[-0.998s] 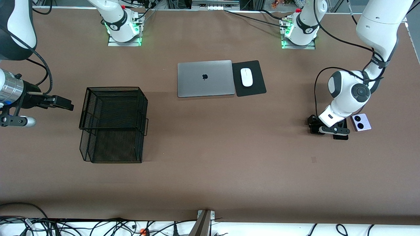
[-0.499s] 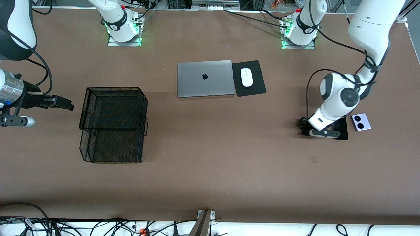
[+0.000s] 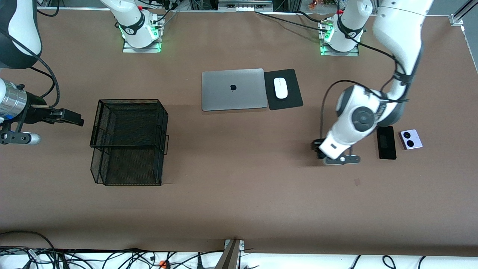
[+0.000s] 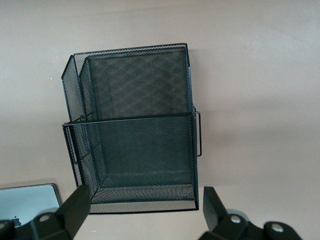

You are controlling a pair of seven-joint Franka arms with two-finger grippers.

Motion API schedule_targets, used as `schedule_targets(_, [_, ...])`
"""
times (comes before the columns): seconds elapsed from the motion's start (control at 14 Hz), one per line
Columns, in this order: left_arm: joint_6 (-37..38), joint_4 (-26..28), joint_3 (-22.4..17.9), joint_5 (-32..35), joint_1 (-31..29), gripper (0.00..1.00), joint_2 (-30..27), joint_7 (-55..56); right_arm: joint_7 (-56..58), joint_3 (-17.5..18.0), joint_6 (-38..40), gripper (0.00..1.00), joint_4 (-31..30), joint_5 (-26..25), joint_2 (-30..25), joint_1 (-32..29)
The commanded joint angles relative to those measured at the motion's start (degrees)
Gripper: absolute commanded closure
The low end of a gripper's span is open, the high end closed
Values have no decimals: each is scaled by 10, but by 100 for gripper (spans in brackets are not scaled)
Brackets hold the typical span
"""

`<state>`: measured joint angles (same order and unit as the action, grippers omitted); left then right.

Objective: Place phones with both arms
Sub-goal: 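Carry the black flip phone toward the laptop with the left gripper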

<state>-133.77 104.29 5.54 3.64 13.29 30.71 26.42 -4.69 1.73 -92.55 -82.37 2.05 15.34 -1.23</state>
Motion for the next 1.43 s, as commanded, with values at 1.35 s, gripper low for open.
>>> schedule_targets(1.35, [-4,-436,-33,8,244,100,313,232,-5,1,5,0,7,1,-1,-1])
